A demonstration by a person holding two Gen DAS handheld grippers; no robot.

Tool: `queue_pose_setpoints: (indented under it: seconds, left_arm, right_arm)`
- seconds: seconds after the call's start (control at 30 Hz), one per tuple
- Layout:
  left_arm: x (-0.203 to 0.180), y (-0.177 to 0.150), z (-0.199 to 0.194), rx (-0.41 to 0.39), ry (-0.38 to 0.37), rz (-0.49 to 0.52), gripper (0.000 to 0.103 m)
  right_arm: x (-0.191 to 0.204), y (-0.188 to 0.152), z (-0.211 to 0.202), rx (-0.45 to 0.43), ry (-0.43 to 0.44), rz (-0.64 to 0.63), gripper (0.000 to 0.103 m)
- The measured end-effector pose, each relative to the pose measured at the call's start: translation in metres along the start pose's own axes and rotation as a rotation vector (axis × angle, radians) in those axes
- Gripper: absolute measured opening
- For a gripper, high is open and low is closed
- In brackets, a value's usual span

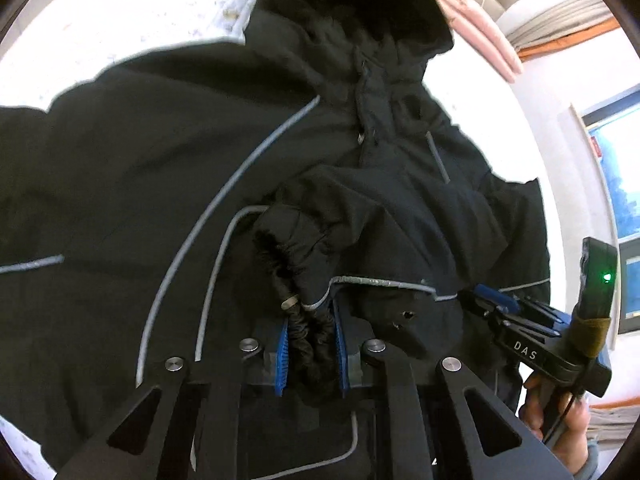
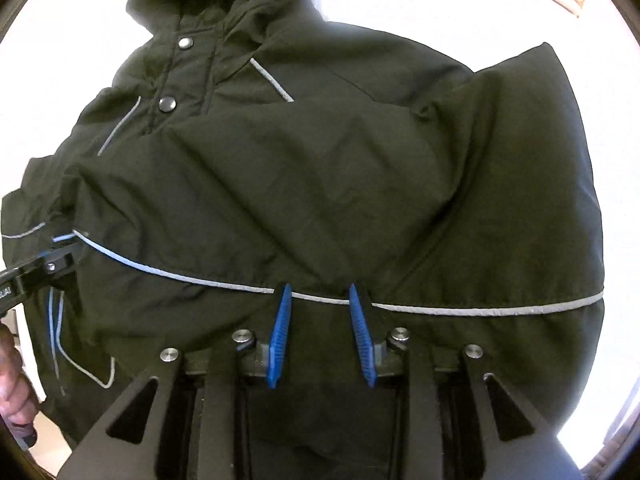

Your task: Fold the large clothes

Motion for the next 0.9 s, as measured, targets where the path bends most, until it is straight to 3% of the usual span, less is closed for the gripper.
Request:
queue_pose_setpoints:
  seconds: [0.17,0.3,0.37,0.43,0.5,0.57,0.6,0.73,0.83,0.9]
  left_arm:
    - [-0.003,0.015,-0.063,-0.144,-0.047,0.003,0.017]
    - [0.045,0.033,-0.113,-0.247,0.011,-0.079,0.017]
    - [0.078,0.032,-0.117,-0.243,0.029,-0.133,0.017]
    - [0.104,0.021,-0.098,-0.177,0.071,-0.143,0.018]
    - [0.121,0.003,-0.072,-0.104,0.132,-0.116,0.027]
    - [0.134,-0.017,-0.038,-0.013,0.253,-0.059,0.035]
    - [0.134,-0.022,-0.032,-0.005,0.272,-0.046,0.041]
    - [0.141,-0.021,-0.056,-0.079,0.277,-0.082,0.056]
    - [0.148,-0.010,-0.086,-0.164,0.297,-0.114,0.056]
    - [0.140,-0.002,-0.108,-0.206,0.256,-0.109,0.059]
  right_arm:
    - [0.006,0.004,-0.034,-0.035,0.063,-0.007,0.038]
    - [0.020,0.012,-0.078,-0.121,0.112,-0.028,0.044]
    - [0.022,0.016,-0.092,-0.159,0.100,-0.039,0.046]
    - [0.020,0.013,-0.089,-0.163,0.083,-0.031,0.053]
    - [0.018,0.006,-0.066,-0.111,0.032,-0.004,0.054]
    - [0.003,-0.002,-0.033,-0.002,-0.047,0.043,0.053]
    - [-0.003,-0.008,-0.018,0.044,-0.055,0.054,0.054]
    - [-0.001,-0.004,-0.020,0.024,-0.077,0.014,0.058]
    - [-0.001,-0.003,-0.032,0.024,-0.084,0.022,0.059]
    - [0.010,-0.001,-0.047,-0.002,-0.065,0.013,0.059]
Point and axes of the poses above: each gripper's, at about its wrist camera, not at the fingertips, and z roughly the way its jaws point, x to its left, y to its top, the point moved 10 cm from there along z, roughly the way its jaws point, and after that the axes turned 14 degrees about y, right-handed, at the moved point
